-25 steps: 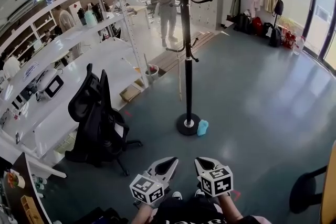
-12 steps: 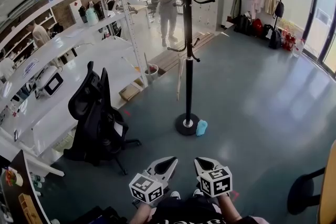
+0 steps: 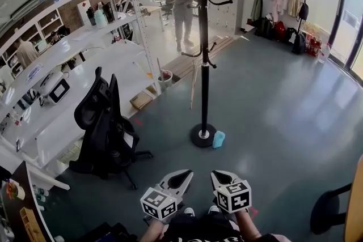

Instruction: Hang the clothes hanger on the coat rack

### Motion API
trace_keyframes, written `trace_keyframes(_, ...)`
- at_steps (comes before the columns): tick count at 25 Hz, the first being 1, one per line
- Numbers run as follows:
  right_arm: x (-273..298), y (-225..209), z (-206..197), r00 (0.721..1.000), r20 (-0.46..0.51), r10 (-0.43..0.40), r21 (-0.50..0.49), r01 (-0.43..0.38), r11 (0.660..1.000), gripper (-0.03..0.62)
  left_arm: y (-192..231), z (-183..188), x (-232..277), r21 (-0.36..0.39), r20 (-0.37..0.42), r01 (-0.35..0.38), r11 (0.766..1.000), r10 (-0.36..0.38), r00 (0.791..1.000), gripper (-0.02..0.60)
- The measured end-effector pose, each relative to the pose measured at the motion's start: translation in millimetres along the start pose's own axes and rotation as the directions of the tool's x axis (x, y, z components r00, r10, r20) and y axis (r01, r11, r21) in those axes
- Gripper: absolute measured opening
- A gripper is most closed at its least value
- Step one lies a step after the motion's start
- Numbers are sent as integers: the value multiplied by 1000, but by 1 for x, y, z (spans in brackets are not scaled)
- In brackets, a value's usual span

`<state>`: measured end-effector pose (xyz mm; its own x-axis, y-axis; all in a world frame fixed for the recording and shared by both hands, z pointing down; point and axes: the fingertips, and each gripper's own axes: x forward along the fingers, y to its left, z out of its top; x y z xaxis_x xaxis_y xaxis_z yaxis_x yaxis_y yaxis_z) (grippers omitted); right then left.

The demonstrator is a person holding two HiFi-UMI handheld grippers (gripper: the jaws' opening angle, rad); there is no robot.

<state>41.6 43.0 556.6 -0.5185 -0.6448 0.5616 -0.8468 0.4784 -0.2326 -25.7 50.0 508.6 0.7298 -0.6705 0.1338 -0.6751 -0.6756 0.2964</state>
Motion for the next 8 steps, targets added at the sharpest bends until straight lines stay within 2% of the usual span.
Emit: trace_keyframes(8,4,-2,0,1000,-8,11,-10,-11,1000,9,4,1,3,2,4,-16,1000,16,1000,6)
